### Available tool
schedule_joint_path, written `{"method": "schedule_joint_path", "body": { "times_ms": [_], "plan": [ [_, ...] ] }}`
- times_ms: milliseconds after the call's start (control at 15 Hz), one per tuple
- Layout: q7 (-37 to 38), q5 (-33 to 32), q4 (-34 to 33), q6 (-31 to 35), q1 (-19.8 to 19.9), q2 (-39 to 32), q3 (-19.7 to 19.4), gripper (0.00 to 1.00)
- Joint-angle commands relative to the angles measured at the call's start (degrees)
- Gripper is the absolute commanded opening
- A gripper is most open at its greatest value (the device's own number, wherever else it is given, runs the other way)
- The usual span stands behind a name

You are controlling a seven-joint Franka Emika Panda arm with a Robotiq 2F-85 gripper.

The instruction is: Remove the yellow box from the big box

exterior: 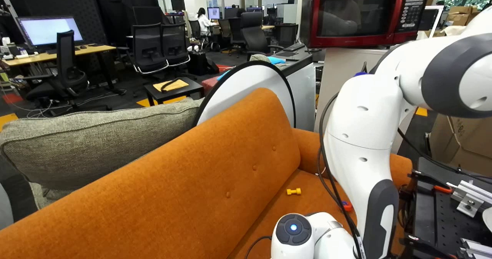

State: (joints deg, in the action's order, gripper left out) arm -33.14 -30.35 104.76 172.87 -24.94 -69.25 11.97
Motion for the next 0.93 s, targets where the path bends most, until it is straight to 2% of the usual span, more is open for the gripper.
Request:
{"method": "schedule_joint_path", "body": {
  "times_ms": [0, 267, 467, 733, 867],
  "plan": [
    [9.75, -0.76, 7.97, 6.89, -7.03, 8.56, -9.95, 0.29],
    [20.38, 4.0, 14.11, 10.68, -14.12, 12.98, -20.65, 0.29],
    [24.77, 8.93, 17.32, 9.81, -15.77, 13.19, -24.29, 0.29],
    [27.4, 14.39, 18.07, 8.84, -14.11, 11.3, -23.8, 0.29],
    [27.67, 16.22, 17.03, 9.32, -10.28, 9.78, -20.77, 0.29]
  ]
}}
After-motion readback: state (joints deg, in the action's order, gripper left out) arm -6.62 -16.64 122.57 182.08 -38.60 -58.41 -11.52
